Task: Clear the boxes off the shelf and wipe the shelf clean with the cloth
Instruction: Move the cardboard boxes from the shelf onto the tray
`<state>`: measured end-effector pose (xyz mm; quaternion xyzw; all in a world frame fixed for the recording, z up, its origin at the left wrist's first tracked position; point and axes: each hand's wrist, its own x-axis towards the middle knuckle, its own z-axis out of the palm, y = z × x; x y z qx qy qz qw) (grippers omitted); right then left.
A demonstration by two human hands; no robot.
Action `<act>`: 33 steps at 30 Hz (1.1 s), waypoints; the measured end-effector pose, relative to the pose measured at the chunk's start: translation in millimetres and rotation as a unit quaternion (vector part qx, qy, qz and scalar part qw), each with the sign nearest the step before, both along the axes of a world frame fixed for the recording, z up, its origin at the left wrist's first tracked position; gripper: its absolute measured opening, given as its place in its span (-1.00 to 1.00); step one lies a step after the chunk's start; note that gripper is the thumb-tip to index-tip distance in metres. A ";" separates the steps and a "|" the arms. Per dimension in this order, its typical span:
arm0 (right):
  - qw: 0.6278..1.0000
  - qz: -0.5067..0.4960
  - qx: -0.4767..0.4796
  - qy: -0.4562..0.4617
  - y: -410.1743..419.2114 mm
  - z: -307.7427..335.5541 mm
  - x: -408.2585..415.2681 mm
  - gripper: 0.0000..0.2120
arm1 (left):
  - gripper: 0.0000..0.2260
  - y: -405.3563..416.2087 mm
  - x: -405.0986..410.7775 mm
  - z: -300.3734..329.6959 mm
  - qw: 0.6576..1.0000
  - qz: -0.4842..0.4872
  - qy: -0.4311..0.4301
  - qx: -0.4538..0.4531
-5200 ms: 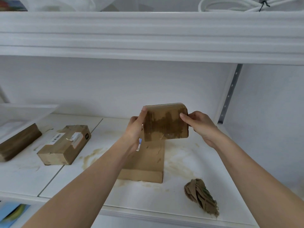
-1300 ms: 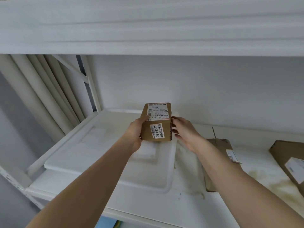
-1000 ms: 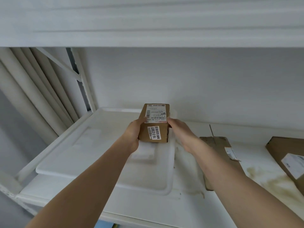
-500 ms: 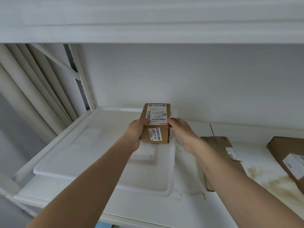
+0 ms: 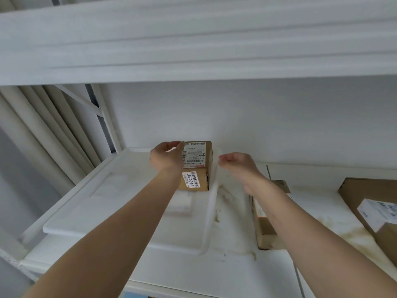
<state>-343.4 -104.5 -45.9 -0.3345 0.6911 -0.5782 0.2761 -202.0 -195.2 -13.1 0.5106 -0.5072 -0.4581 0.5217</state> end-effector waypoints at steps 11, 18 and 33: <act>1.000 -0.002 -0.015 0.004 93.8 26.1 -60.9 -0.89 | -0.64 76.4 -76.1 25.6 0.987 -0.154 -0.013 0.051; 0.999 -0.043 0.009 0.015 176.0 43.6 -127.1 -0.90 | -0.70 138.9 -159.2 27.0 0.934 -0.300 -0.022 0.191; 0.981 -0.167 0.099 -0.020 304.2 18.9 -252.2 -0.77 | -0.93 253.7 -283.8 5.9 0.886 -0.391 -0.050 0.246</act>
